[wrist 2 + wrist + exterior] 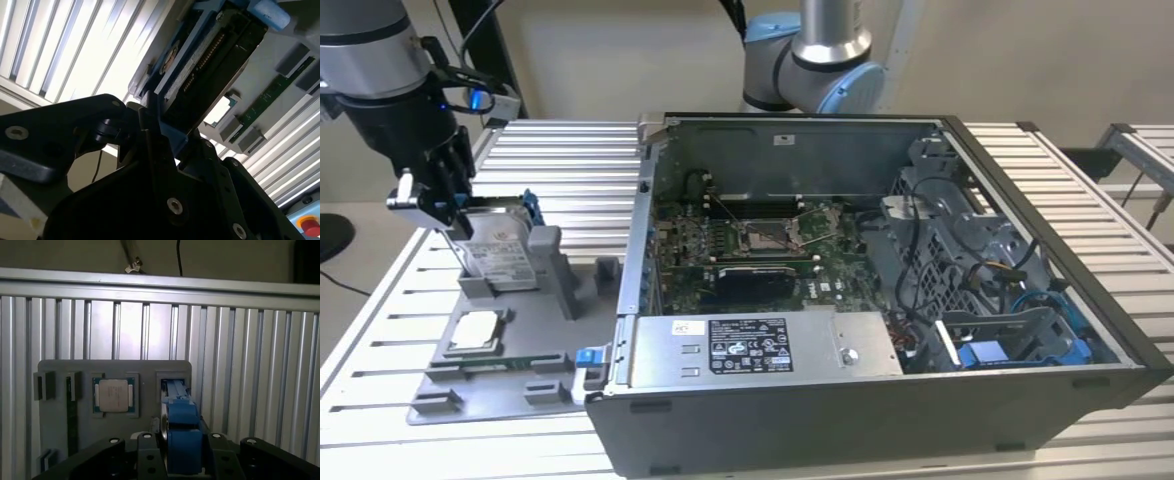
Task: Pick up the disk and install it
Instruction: 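Pick up the disk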
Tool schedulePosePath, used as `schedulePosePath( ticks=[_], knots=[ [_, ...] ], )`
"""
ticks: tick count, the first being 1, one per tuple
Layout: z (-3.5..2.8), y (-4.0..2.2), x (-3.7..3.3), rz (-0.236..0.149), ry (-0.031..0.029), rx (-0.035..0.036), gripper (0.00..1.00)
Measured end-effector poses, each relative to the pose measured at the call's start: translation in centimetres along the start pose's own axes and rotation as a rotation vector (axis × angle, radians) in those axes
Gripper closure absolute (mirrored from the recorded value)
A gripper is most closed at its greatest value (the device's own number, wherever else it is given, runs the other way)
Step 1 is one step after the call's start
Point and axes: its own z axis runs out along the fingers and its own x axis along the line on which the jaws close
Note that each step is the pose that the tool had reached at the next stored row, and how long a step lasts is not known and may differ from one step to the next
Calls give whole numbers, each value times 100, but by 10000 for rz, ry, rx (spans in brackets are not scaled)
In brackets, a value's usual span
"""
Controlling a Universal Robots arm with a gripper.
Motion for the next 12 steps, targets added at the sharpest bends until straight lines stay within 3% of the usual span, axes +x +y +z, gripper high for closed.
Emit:
schedulePosePath(
  ticks=[12],
  knots=[
    [-8, 0, -2, 0, -8, 0, 100]
  ],
)
